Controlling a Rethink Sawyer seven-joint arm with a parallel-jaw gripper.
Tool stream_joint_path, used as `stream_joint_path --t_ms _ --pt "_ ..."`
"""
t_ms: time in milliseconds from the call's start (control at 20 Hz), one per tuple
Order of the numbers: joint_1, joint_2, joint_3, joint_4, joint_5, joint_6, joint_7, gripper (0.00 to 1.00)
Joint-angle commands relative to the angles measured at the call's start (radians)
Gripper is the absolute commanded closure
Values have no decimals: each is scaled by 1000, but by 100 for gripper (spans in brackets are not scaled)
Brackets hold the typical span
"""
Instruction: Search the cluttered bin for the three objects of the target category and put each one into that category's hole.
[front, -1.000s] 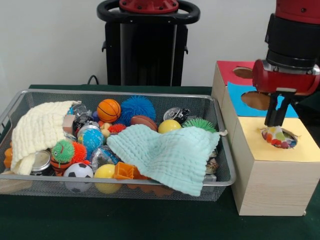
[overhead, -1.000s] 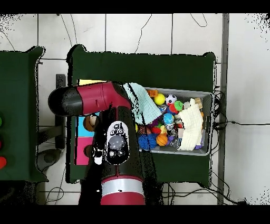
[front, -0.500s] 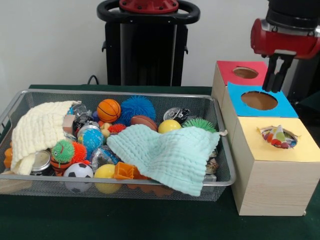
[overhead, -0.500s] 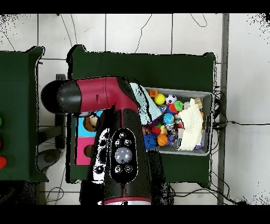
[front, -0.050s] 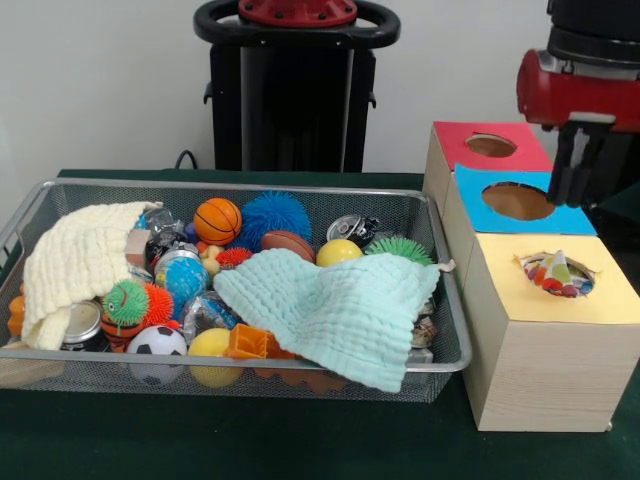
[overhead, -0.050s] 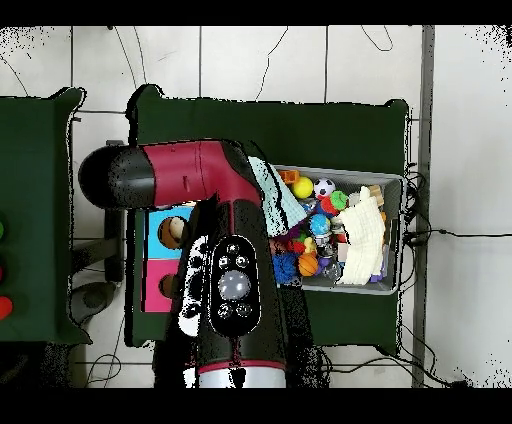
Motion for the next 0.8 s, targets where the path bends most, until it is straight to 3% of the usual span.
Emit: stream_joint_path --t_ms 50,550,800 --pt "-37 126 102 -3 16 -155 85 100" --pt "-55 181 109 16 19 -236 89 100" --pt "-51 177 88 3 9 -139 55 100"
